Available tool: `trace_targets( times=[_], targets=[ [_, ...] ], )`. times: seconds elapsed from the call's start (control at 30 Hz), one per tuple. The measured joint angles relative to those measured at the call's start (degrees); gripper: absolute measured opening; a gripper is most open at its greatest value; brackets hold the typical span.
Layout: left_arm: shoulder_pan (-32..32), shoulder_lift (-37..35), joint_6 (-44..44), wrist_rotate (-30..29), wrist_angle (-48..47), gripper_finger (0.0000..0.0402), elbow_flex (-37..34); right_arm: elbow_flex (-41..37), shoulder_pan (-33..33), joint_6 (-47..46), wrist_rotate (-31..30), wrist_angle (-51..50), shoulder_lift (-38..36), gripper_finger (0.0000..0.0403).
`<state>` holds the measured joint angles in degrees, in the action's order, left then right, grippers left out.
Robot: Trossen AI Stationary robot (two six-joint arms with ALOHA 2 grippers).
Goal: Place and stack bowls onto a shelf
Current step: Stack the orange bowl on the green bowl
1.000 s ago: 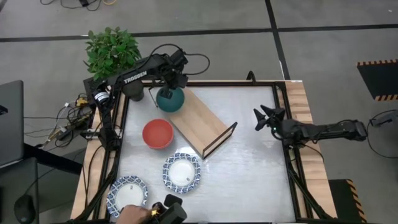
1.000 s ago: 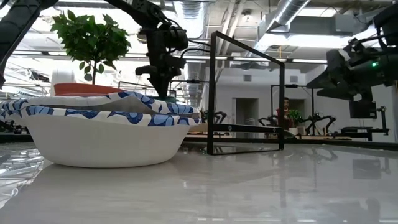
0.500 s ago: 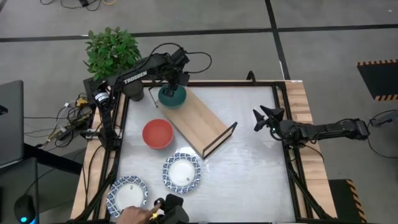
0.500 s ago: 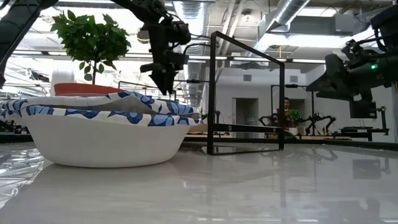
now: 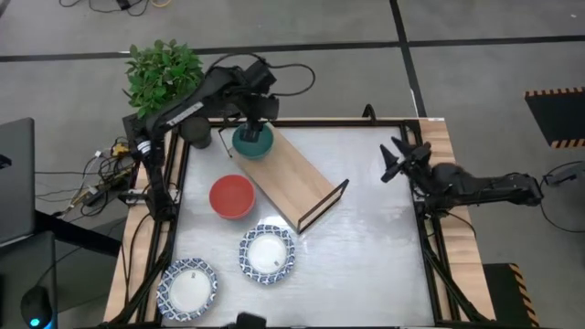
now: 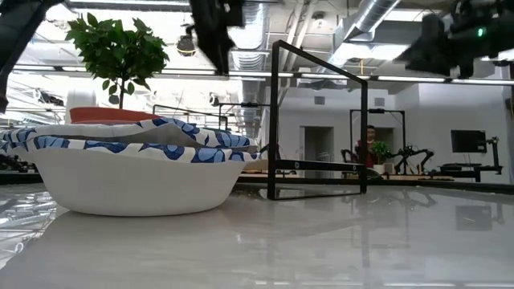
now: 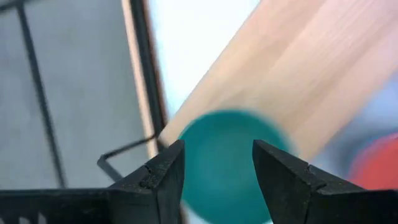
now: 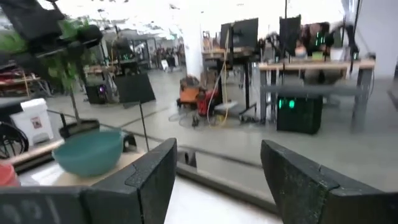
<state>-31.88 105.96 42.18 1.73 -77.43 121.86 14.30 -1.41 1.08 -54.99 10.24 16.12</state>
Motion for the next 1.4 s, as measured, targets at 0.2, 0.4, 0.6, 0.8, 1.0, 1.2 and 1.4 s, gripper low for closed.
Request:
trace_targets(
  times=[0.2, 0.4, 0.6, 0.8, 1.0, 1.2, 1.4],
  targets=[
    [3.7, -8.0, -6.7, 10.2, -1.6, 0.0173, 1.4, 6.6, -0.1, 5.4, 4.1, 0.1, 0.0, 0.026],
    [11.7, -15.2, -11.9, 20.6, -5.8, 0.0173, -1.0, 7.0, -0.1, 4.8, 4.1, -2.9, 0.0, 0.026],
    [20.2, -20.3, -23.5, 7.1, -1.8, 0.0173, -15.4, 7.0, -0.1, -3.0, 4.1, -10.7, 1.3, 0.026],
    [23.4, -26.8, -44.3, -7.0, 0.9, 0.0173, -35.1, 7.0, -0.1, -7.2, 4.1, -13.4, 1.8, 0.026],
    [24.1, -38.2, -58.4, -8.2, 10.6, 0.0173, -54.6, 7.0, 0.1, -8.6, 3.8, -12.3, 1.8, 0.026],
    [23.0, -48.2, -69.2, -14.7, 15.5, 0.0173, -63.8, 7.0, 0.1, -8.8, 3.8, -11.5, 1.9, 0.026],
    [22.5, -51.9, -77.8, -21.3, 15.1, 0.0173, -66.3, 7.0, 0.1, -9.8, 3.8, -11.2, 1.9, 0.026]
  ],
)
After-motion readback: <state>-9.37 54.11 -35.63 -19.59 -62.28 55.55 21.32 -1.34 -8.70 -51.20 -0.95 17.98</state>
